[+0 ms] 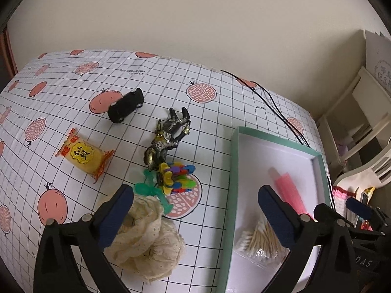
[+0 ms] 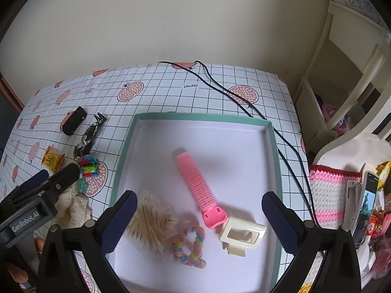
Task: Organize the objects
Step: 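Move the left gripper to the yellow cracker packet while the right reaches the lace scrunchie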
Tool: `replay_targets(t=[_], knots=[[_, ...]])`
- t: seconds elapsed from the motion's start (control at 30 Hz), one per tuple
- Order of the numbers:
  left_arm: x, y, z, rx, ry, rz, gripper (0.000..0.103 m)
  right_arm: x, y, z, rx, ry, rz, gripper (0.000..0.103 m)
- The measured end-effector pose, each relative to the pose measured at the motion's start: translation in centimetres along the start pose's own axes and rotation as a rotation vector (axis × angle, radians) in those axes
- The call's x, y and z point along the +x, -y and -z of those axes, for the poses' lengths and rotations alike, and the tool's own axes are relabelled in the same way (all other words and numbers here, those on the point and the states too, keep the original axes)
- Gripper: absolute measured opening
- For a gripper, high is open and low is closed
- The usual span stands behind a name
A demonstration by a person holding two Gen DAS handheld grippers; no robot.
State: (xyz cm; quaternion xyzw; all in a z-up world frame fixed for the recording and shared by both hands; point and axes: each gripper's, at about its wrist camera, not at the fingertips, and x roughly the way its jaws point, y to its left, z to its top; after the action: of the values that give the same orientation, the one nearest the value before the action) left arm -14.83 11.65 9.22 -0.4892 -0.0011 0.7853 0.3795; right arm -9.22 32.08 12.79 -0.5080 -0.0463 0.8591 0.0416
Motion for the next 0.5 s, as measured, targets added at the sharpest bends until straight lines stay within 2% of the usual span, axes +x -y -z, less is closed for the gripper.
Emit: replay_targets(t=[0.2, 0.5], knots=[[-0.1, -0.9, -0.3, -0.009, 0.003, 0.013, 0.102, 0.3, -0.7, 0.0, -0.003, -0.015, -0.010, 0.103], [-0.1, -3.6, -0.8, -0.039, -0.011, -0.018, 0.102, 0.4, -3.1, -0.1, -0.030, -0.010, -0.025, 0.103]])
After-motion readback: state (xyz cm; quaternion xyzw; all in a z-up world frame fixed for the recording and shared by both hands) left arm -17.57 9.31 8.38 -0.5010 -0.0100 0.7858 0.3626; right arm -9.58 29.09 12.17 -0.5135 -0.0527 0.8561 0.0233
